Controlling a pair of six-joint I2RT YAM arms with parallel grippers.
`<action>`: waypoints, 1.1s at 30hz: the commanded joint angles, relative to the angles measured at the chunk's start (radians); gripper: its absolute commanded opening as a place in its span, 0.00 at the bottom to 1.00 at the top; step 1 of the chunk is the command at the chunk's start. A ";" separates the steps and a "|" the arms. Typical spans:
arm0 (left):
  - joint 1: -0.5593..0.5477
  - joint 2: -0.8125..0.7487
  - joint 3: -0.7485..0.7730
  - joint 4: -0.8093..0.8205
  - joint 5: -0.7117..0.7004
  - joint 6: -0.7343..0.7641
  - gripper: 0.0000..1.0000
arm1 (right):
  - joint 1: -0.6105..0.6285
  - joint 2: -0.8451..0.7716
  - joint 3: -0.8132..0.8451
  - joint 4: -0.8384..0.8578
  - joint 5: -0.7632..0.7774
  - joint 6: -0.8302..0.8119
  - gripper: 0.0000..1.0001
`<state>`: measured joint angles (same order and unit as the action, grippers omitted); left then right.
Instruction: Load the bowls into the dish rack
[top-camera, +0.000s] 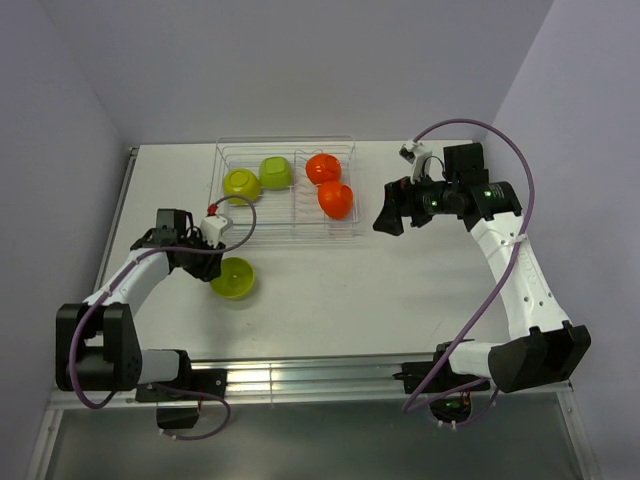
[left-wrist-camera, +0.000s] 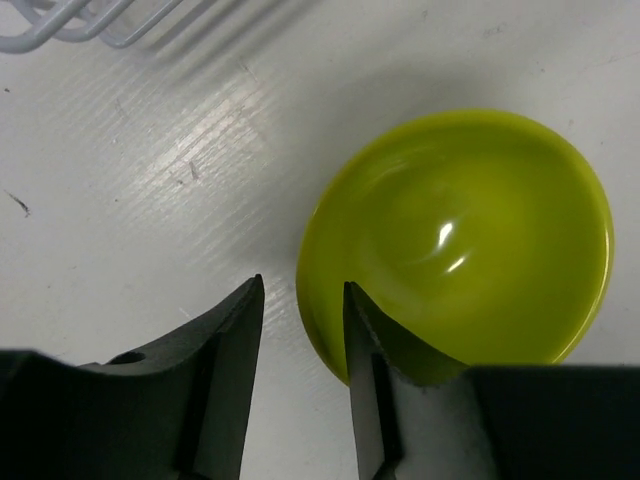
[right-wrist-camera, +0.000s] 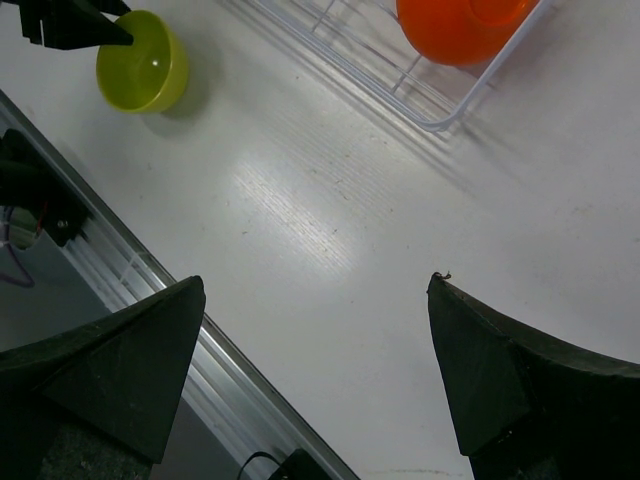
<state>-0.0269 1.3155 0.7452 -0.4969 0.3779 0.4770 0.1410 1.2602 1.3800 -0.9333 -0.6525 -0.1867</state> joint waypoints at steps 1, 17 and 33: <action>-0.022 0.002 -0.001 0.035 0.036 0.005 0.43 | -0.007 -0.008 -0.015 0.060 0.008 0.044 0.99; -0.361 0.080 0.143 0.106 0.061 -0.307 0.00 | -0.007 0.041 -0.055 0.275 0.007 0.271 1.00; -0.468 0.110 0.554 0.100 -0.169 -0.626 0.00 | 0.017 -0.059 -0.133 0.442 0.065 0.415 1.00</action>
<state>-0.4633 1.4685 1.2095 -0.4362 0.2951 -0.0288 0.1440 1.2346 1.2285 -0.6048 -0.6224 0.1642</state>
